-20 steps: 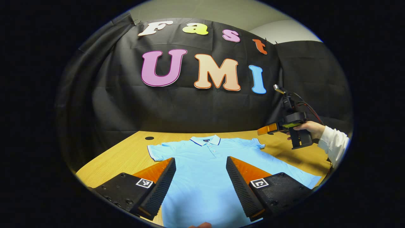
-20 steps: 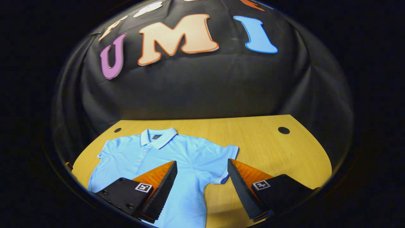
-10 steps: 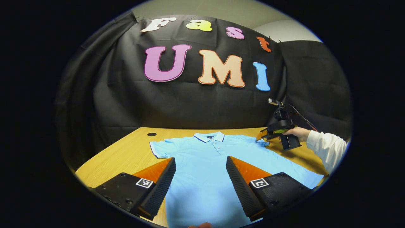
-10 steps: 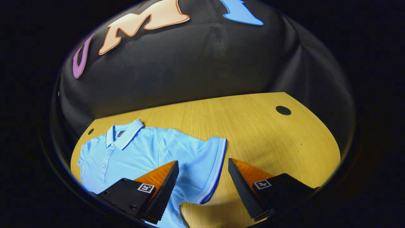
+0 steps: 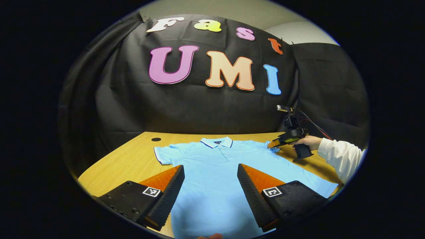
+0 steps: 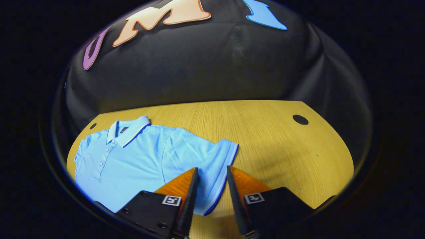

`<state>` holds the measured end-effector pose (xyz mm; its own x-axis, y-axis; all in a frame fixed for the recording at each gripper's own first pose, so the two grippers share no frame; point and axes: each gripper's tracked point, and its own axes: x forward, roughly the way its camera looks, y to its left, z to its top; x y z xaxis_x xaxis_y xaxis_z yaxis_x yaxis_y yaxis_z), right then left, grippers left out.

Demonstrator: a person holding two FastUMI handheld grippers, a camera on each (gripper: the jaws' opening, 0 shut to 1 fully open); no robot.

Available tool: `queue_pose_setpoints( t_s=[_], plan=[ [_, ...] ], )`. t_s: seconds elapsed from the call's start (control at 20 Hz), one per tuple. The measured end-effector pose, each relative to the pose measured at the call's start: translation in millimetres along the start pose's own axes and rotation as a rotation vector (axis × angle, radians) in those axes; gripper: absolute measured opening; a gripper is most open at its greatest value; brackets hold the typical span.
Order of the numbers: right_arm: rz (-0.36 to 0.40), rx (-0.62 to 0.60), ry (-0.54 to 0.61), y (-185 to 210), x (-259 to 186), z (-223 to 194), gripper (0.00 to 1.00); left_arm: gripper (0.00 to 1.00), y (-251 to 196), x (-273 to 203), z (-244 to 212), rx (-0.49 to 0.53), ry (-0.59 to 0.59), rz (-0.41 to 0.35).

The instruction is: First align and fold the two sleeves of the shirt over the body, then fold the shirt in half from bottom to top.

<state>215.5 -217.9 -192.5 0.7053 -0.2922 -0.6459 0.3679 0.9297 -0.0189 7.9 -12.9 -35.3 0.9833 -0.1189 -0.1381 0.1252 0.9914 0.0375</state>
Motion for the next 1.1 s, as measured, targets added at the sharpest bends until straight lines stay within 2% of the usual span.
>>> queue_pose_setpoints(
  t_s=[0.15, 0.2, 0.3, 0.35, 0.4, 0.55, 0.75, 0.9, 0.95, 1.1],
  plan=[
    [-0.005, 0.029, 0.009, 8, 2, -2, 0.15, 0.95, 0, -1, 0, 0.003, -0.003, -0.001],
    [-0.019, 0.037, 0.009, 7, 3, -1, 0.1, 0.95, 0, -2, 0, 0.003, -0.001, -0.007],
    [-0.056, 0.071, 0.014, 7, 3, 0, 0.1, 0.95, -5, 0, -1, 0.0, 0.002, -0.028],
    [-0.069, 0.087, 0.015, 7, 3, 1, 0.03, 0.95, -6, 1, -4, -0.003, 0.009, -0.033],
    [-0.075, 0.096, 0.017, 8, 3, 0, 0.03, 0.95, -6, 1, -6, -0.008, 0.016, -0.035],
    [-0.041, 0.113, -0.016, 22, -5, 14, 0.03, 0.95, -5, 3, -14, -0.024, 0.04, -0.036],
    [0.102, 0.18, -0.127, 63, -34, 56, 0.02, 0.95, -2, 4, -14, -0.027, 0.045, -0.034],
    [0.283, 0.199, -0.207, 114, -63, 78, 0.02, 0.95, -4, 1, -10, -0.018, 0.028, -0.04],
    [0.343, 0.192, -0.213, 132, -71, 76, 0.02, 0.95, -5, 3, -10, -0.018, 0.026, -0.043],
    [0.439, 0.119, -0.205, 172, -78, 55, 0.03, 0.95, -9, 3, -10, -0.022, 0.027, -0.053]
  ],
)
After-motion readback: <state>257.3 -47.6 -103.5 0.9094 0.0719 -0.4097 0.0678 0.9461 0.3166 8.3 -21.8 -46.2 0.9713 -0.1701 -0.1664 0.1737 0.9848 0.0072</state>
